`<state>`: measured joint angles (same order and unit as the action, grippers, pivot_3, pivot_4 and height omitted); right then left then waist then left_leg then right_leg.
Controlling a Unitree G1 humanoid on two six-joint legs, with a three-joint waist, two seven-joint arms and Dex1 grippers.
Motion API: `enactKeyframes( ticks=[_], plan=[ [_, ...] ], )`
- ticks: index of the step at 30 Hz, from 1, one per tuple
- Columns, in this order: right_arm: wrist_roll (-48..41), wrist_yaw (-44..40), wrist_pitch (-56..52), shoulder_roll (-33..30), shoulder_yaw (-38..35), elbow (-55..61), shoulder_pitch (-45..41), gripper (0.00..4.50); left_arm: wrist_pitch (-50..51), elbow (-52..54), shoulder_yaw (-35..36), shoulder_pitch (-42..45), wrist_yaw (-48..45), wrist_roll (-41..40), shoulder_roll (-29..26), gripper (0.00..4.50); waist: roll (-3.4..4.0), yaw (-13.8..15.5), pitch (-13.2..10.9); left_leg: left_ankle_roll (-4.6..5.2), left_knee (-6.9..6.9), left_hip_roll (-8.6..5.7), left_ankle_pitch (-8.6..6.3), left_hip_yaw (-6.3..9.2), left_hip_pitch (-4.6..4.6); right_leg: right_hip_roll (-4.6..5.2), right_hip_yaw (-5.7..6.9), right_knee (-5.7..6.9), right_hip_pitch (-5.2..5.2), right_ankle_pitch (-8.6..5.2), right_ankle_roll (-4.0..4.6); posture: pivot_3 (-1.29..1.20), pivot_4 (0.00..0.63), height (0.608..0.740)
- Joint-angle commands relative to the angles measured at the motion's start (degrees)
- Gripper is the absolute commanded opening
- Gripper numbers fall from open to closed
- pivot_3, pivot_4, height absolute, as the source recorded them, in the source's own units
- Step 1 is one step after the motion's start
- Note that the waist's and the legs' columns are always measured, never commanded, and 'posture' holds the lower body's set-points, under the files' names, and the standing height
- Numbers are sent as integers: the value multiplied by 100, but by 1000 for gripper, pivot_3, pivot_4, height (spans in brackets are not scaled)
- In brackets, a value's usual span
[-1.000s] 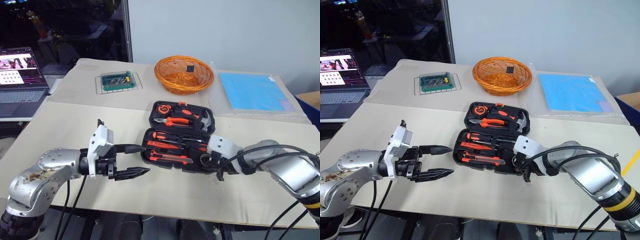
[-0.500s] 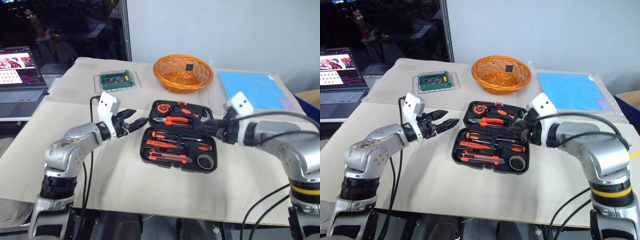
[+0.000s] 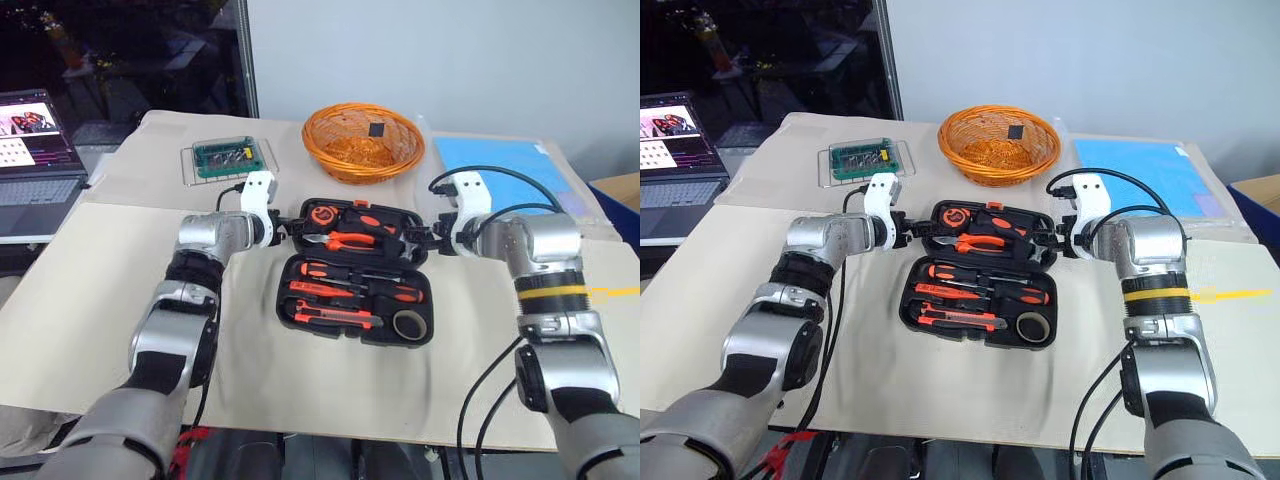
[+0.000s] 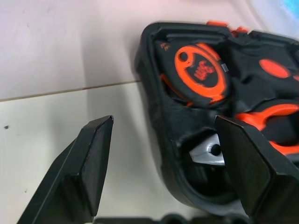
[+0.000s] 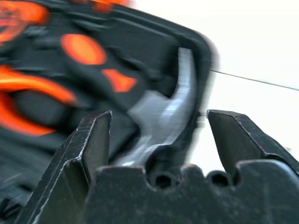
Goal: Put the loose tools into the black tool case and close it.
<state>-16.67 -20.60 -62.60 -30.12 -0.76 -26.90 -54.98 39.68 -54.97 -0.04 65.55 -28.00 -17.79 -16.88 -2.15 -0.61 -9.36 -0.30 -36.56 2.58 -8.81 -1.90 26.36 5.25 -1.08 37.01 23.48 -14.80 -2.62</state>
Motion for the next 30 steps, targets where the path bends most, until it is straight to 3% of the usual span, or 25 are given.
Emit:
enactKeyframes(
  ticks=[1, 7, 10, 16, 20, 22, 26, 30],
  plan=[
    [113, -101, 358, 26, -154, -556, -188, 3152, -425, -594, 109, 321, -270, 184, 128, 2156, 0, -3, 0, 0, 0, 1, 0, 1, 0, 0, 1, 0, -1, 0, 0, 0, 150, 740],
    [170, -354, 601, 66, -128, -961, -314, 1130, -667, -957, 323, 478, -572, 263, 190, 117, 0, -24, 0, -4, -4, 1, 4, 3, -4, -1, 1, 10, -4, 5, -3, 0, 150, 740],
    [162, -554, 759, 146, -118, -1008, -283, 104, -803, -918, 368, 462, -875, 279, 224, 0, 0, -26, 0, -4, -4, 0, 4, 4, -9, -1, 2, 11, -10, 5, -5, 0, 150, 740],
    [-114, -998, 1717, 356, -466, 326, 325, 43, -1871, 204, 220, -41, -1581, 388, 165, 0, 2, -61, -3, -4, -4, 2, 4, 4, -7, -1, 1, 11, -7, 7, -5, 0, 150, 740],
    [186, -1357, 3586, 260, -284, 2481, 1770, 43, -3665, 1967, -445, -1256, -1768, 1057, -65, 0, 8, -66, -9, -5, 4, 4, 4, 3, -2, -3, -2, 12, 2, 8, -4, 0, 150, 740],
    [139, -1267, 3877, 305, -429, 3125, 2313, 43, -4268, 2430, -581, -1711, -1692, 1286, -160, 0, 9, -61, -10, -8, 27, 3, 6, -5, 3, -1, -12, 9, 20, 8, -4, 0, 150, 740],
    [30, -1192, 3924, 264, -584, 3929, 3058, 43, -4744, 2746, -490, -2162, -1609, 1406, -288, 0, 10, -9, -10, -22, 33, 3, 15, -19, 6, 0, -21, 14, 41, 9, -2, 0, 150, 740],
    [59, -1199, 4125, 218, -721, 4656, 3898, 43, -4678, 3113, -470, -2625, -2231, 1204, -641, 0, 10, -6, -10, -18, 24, 7, 23, -19, 0, -4, -22, 14, 28, 18, -1, 0, 150, 740]
  ],
)
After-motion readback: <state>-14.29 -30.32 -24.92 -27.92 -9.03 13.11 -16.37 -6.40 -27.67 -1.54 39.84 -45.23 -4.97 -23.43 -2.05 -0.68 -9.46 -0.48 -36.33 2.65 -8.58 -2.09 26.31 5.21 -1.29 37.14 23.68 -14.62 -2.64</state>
